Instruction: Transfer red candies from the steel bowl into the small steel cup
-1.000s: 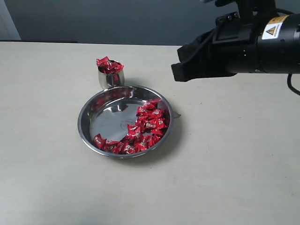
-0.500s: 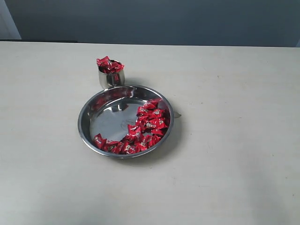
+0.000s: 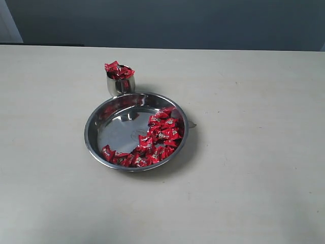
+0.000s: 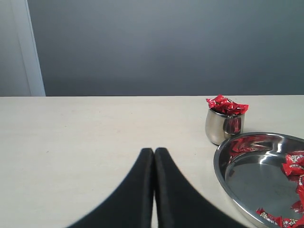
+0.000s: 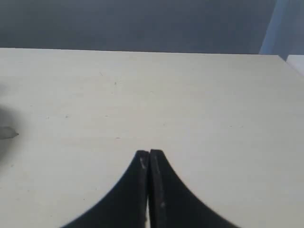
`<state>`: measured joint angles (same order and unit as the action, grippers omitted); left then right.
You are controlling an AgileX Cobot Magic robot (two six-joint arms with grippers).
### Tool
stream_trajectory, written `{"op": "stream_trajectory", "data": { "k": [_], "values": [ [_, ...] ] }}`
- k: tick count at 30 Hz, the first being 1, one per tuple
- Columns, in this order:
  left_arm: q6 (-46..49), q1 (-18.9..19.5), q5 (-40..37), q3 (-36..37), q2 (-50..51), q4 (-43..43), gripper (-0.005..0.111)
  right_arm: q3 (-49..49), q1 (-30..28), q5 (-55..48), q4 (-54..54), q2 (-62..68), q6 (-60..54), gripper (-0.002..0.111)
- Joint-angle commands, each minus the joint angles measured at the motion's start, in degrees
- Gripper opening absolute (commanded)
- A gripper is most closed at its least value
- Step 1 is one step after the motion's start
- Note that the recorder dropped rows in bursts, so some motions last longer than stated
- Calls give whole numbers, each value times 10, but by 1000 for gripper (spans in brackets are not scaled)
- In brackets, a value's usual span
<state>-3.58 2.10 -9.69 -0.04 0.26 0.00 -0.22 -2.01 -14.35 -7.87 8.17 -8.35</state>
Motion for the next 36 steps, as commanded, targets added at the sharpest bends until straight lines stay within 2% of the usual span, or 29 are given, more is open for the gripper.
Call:
{"op": "stream_trajectory", "data": {
  "k": [1, 13, 36],
  "values": [
    [-2, 1, 3, 0, -3, 0, 0, 2, -3, -8, 113, -7, 83, 0],
    [-2, 1, 3, 0, -3, 0, 0, 2, -2, -9, 92, -56, 88, 0],
    [-2, 1, 3, 0, -3, 0, 0, 2, -2, -9, 92, -56, 88, 0]
  ]
}}
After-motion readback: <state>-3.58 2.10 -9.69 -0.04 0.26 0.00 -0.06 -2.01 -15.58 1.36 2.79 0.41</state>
